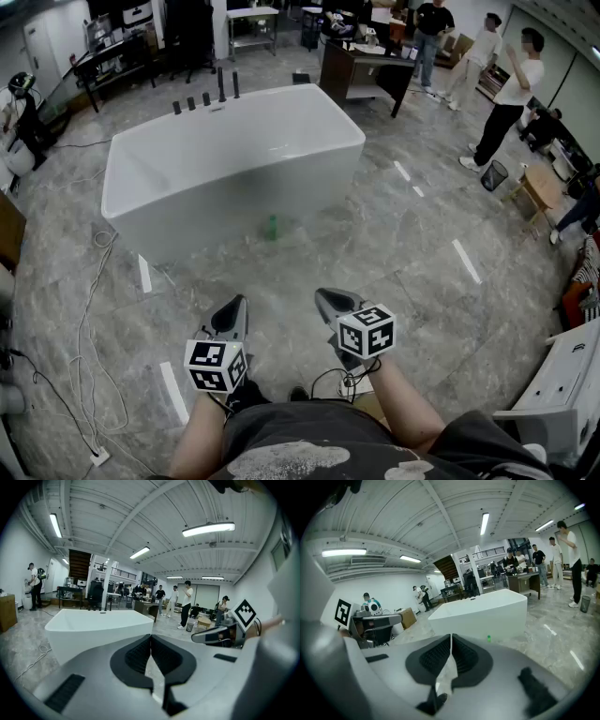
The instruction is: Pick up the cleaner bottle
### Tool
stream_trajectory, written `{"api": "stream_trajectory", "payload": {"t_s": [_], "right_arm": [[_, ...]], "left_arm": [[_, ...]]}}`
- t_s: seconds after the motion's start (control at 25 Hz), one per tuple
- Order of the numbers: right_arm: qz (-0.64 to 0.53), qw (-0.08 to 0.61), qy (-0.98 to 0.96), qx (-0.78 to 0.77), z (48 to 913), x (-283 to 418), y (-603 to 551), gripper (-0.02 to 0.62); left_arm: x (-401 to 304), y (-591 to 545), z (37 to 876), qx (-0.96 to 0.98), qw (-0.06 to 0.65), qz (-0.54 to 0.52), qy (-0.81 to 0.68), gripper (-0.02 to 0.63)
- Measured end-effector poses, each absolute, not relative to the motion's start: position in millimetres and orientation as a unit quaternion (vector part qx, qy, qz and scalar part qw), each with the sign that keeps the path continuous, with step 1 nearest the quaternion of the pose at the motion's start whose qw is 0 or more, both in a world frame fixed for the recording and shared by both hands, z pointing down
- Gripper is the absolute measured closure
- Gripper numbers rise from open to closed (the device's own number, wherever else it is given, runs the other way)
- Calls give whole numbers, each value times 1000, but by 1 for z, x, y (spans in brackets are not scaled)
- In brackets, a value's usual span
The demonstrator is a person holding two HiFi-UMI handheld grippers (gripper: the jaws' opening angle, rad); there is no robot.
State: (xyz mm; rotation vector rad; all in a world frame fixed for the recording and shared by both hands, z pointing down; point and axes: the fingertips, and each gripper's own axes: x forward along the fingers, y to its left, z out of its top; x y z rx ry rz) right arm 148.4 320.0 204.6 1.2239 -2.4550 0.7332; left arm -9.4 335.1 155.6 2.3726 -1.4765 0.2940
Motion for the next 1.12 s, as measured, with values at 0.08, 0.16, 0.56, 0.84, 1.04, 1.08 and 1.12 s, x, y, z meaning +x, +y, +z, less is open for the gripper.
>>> {"api": "stream_trajectory", "payload": {"t_s": [0.08,0.16,0.56,0.84,1.04,1.08,1.12], "right_arm": [[257,148,-854,428,204,149,320,565],[258,146,-854,429,204,149,321,565],[261,135,-851,435,205,168,324,565],[265,91,-856,435,196,180,330,563],[278,100,-842,450,214,190,321,563],[281,103,-839,455,218,191,317,563],[284,105,-835,459,222,191,313,563]], "left_arm": [[-11,335,156,830,167,103,-521,592],[-12,334,156,829,169,103,-523,592],[5,335,155,829,165,109,-522,592],[7,340,155,823,168,105,-533,592],[7,329,165,824,170,115,-528,592],[5,323,168,825,169,116,-527,592],[4,317,171,825,168,118,-527,592]]}}
